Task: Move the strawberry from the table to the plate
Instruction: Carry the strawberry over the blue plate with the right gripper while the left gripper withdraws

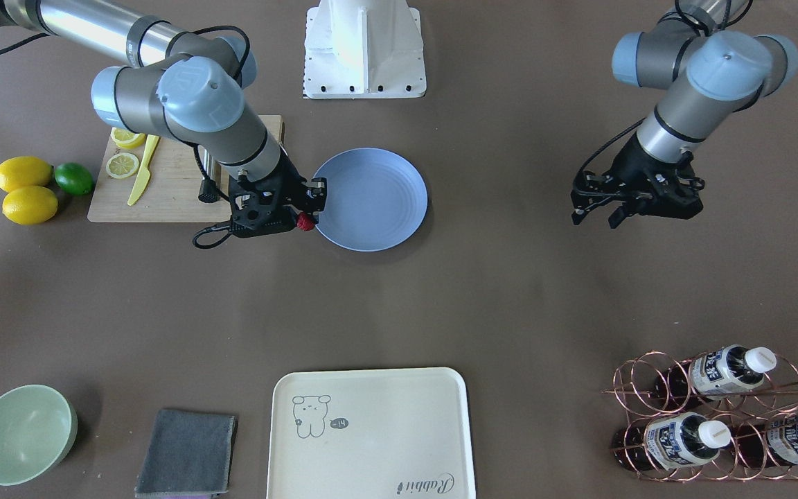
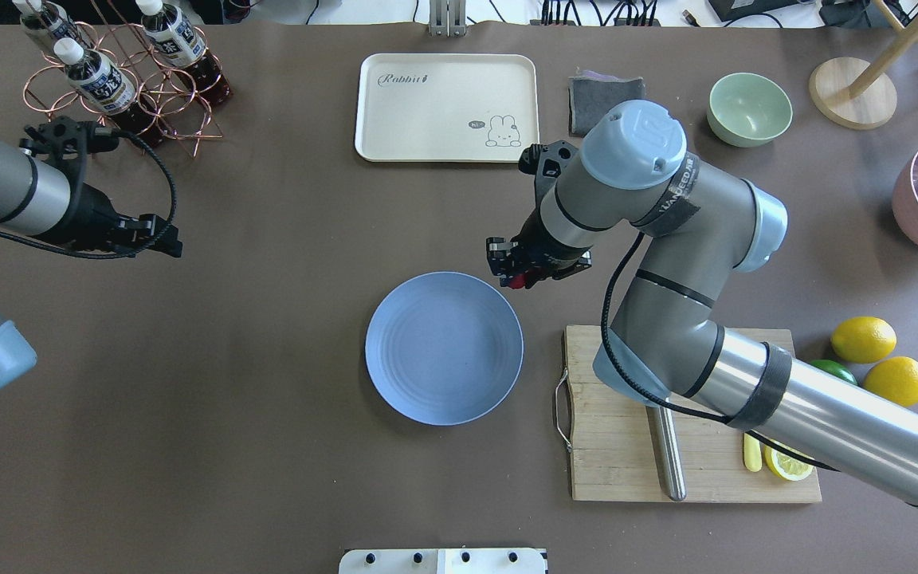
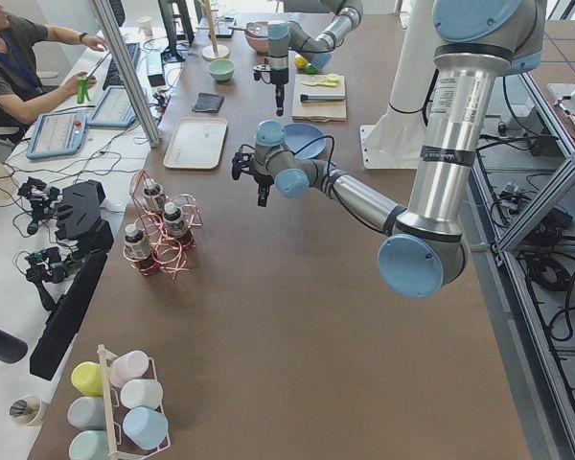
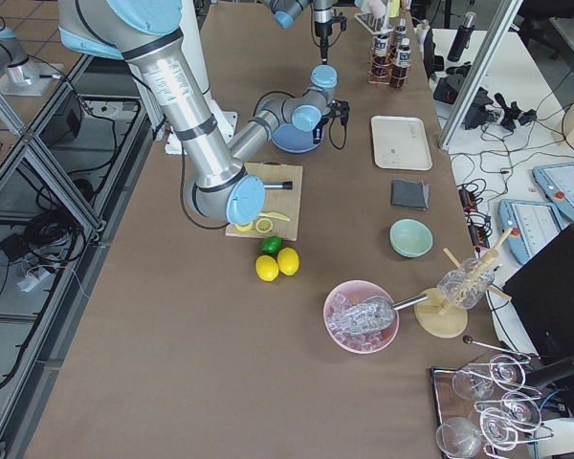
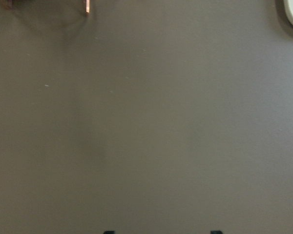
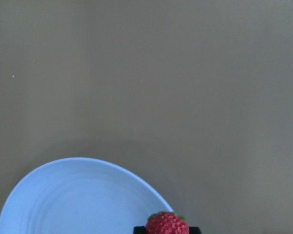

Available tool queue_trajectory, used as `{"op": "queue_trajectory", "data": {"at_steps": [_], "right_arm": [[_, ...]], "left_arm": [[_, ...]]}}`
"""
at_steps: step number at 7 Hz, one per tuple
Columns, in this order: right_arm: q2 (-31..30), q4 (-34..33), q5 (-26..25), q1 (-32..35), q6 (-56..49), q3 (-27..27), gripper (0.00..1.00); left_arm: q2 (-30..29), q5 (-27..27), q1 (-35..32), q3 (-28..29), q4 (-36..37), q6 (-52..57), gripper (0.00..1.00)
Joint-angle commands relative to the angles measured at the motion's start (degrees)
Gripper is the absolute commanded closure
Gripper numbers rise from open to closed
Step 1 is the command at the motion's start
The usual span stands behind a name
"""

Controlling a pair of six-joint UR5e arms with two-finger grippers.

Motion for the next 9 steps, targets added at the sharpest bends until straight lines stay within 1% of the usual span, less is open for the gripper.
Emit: {"op": "queue_trajectory", "data": {"at_steps": [1,2,3,4,9], "right_arm": [[2.0,-1.3,-6.2,-6.6,3.5,0.0,1.00],[2.1,-1.2,-9.4,-8.6,3.6,-0.9,1.00],[2.2,-0.8,-10.3,-9.6,3.7,-1.5,1.00],[4.1,-0.7,-11.2,-10.6,5.0,-3.7,1.00],[4.1,-0.4,-11.5,-11.5,5.7,-4.4,1.00]], "left_arm": [[4.9,-4.9,-6.6,0.6,-0.1,10.2,0.25],[6.1,-5.4,-8.6,1.4,-0.1,13.7,0.24],[6.4,-5.5,-8.9,1.6,-0.1,13.9,0.24],[6.4,-5.9,-8.9,1.5,-0.1,13.9,0.23],[6.4,-6.4,-9.5,0.9,-0.1,13.8,0.21]]}}
